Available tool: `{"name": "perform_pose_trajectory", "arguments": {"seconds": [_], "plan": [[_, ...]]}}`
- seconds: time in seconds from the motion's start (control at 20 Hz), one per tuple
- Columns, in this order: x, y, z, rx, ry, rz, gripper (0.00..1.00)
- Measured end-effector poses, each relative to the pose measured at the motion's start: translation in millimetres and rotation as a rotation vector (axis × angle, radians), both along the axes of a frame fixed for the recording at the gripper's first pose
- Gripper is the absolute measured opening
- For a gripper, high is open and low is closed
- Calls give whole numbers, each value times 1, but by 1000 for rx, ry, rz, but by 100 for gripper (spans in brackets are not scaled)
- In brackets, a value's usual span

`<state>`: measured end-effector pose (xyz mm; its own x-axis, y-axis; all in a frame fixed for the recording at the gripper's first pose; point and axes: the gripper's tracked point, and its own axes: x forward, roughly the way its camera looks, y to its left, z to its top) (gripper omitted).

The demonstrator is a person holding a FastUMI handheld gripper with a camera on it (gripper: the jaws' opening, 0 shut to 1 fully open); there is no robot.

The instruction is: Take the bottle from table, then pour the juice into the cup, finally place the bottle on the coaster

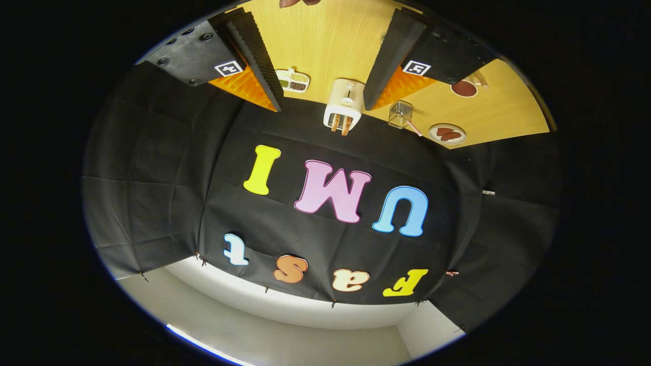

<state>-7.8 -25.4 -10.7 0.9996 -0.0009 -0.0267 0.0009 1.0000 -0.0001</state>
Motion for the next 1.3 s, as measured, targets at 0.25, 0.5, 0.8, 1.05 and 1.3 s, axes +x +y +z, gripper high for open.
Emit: {"name": "perform_pose_trajectory", "arguments": {"seconds": [0.25, 0.5, 0.8, 1.05, 1.3], "plan": [[7, 3, -3, 16, 7, 2, 97], [8, 8, -4, 17, -1, 11, 97], [3, 26, -7, 102, -27, 49, 97], [-4, 70, -40, 187, -42, 151, 97], [-8, 104, -97, 205, -6, 220, 97]]}}
